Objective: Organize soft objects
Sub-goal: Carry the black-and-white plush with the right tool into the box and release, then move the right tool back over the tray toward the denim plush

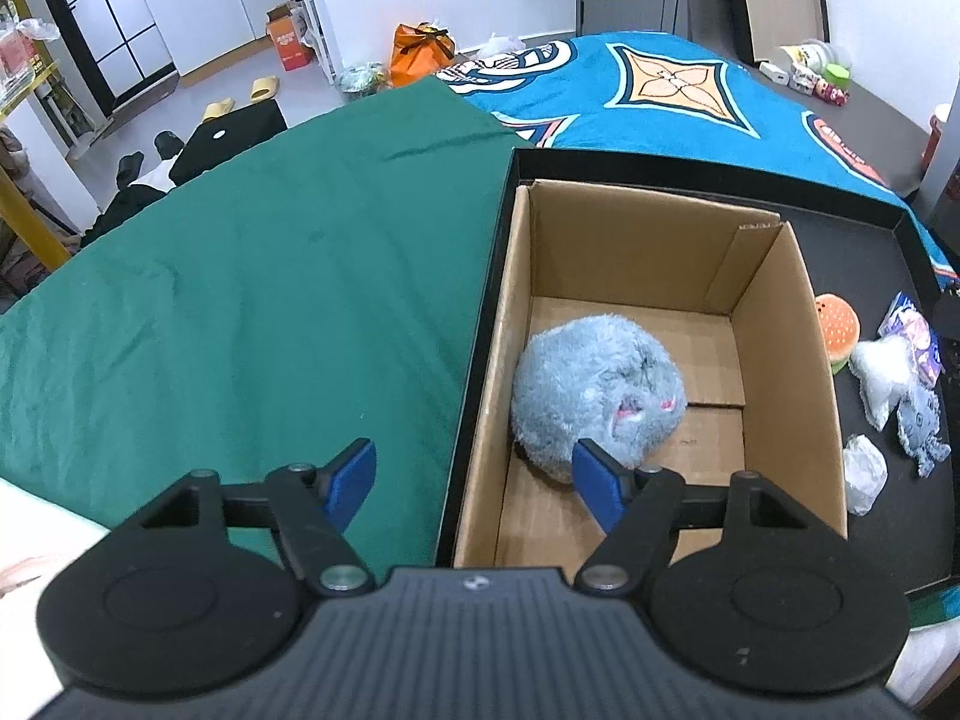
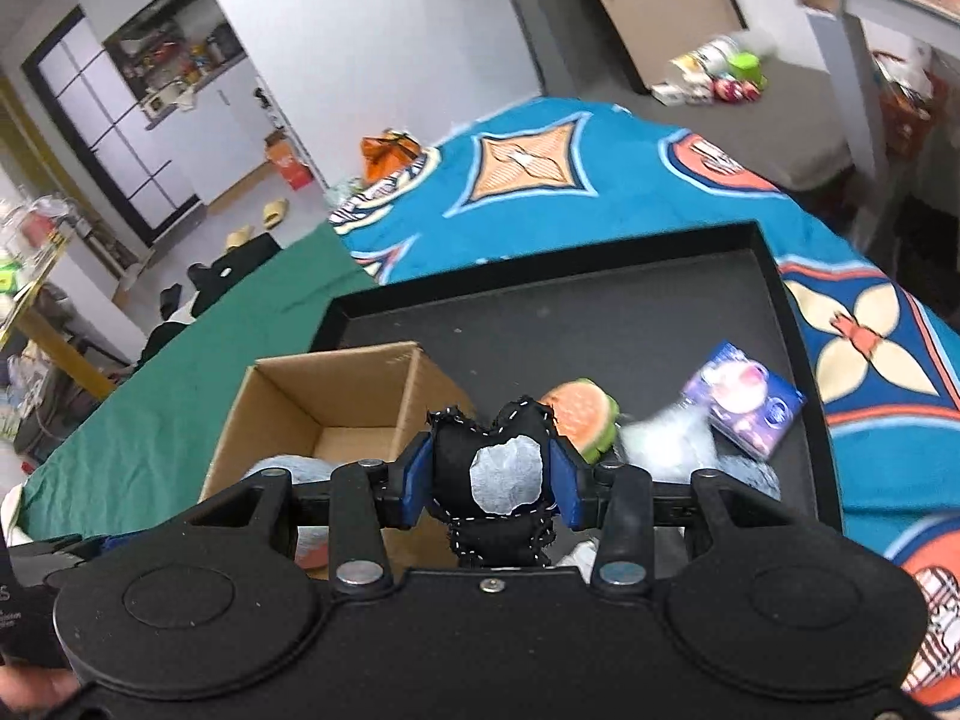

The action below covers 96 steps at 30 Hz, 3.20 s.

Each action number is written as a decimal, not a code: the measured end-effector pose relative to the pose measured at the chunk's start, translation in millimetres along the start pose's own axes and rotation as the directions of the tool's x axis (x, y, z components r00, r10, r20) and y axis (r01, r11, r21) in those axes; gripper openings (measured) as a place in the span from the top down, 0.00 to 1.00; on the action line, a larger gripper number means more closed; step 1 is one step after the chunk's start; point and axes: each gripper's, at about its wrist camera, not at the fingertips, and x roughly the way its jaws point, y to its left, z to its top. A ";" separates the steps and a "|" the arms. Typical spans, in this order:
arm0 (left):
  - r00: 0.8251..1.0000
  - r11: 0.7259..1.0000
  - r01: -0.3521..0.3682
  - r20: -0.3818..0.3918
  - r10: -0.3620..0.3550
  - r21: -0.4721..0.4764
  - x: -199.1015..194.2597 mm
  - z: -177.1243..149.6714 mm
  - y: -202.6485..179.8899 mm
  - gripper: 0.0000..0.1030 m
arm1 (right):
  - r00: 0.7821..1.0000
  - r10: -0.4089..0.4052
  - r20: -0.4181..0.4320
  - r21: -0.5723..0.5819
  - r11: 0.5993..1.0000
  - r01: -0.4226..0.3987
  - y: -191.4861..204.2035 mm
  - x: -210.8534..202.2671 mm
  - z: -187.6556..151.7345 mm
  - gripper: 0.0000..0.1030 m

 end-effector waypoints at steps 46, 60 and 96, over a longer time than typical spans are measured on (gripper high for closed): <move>0.992 0.989 0.118 -0.038 -0.121 -0.092 17.8 4.5 19.8 0.90 | 0.982 0.188 -0.023 -0.186 0.964 -0.188 96.6 32.8 20.9 0.15; 0.994 0.993 0.092 -0.048 -0.096 -0.075 7.9 4.3 12.2 0.82 | 0.996 0.067 -0.056 -0.082 0.994 -0.071 37.8 16.3 8.3 0.09; 0.996 0.998 -0.056 -0.074 0.056 0.004 1.8 9.9 -24.8 0.44 | 0.991 -0.066 -0.113 0.076 0.994 0.075 -98.1 15.1 3.8 0.09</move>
